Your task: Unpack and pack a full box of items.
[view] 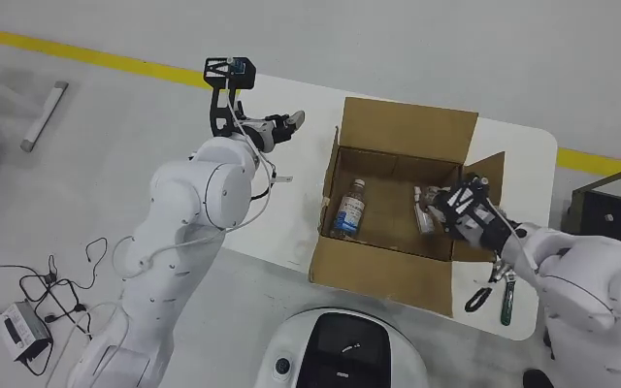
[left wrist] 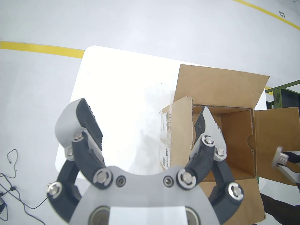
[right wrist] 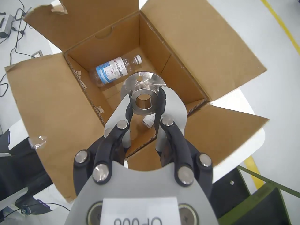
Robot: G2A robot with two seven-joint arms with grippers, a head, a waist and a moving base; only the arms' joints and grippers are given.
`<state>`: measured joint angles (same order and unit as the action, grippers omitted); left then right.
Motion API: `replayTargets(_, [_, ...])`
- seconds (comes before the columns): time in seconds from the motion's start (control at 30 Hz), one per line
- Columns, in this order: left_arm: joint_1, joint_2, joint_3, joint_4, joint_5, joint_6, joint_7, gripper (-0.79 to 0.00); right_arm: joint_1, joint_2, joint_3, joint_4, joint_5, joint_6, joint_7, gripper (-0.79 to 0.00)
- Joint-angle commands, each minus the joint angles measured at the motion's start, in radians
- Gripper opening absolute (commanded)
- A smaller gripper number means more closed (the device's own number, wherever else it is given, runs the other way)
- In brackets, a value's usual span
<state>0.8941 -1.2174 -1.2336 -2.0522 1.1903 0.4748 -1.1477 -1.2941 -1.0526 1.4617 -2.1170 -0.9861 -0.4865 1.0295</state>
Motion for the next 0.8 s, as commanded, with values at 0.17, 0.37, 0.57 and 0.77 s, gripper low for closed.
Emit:
replayTargets(0.17, [0.000, 0.000, 0.000, 0.000, 0.000, 0.000, 0.000, 0.000, 0.006, -0.001, -0.018, 0.022, -0.018, 0.009, -0.006, -0.785])
replayTargets(0.37, [0.000, 0.000, 0.000, 0.000, 0.000, 0.000, 0.000, 0.000, 0.004, -0.001, -0.019, 0.022, -0.020, 0.012, -0.012, -0.785])
replayTargets(0.57, [0.031, -0.002, -0.047, 0.018, -0.003, 0.018, 0.076, 0.000, 0.008, -0.010, -0.140, 0.061, -0.152, 0.067, -0.091, -0.785])
replayTargets(0.77, [0.032, -0.002, -0.063, 0.024, 0.008, 0.024, 0.071, 0.000, 0.105, -0.039, -0.338, 0.201, -0.307, 0.167, -0.125, -0.785])
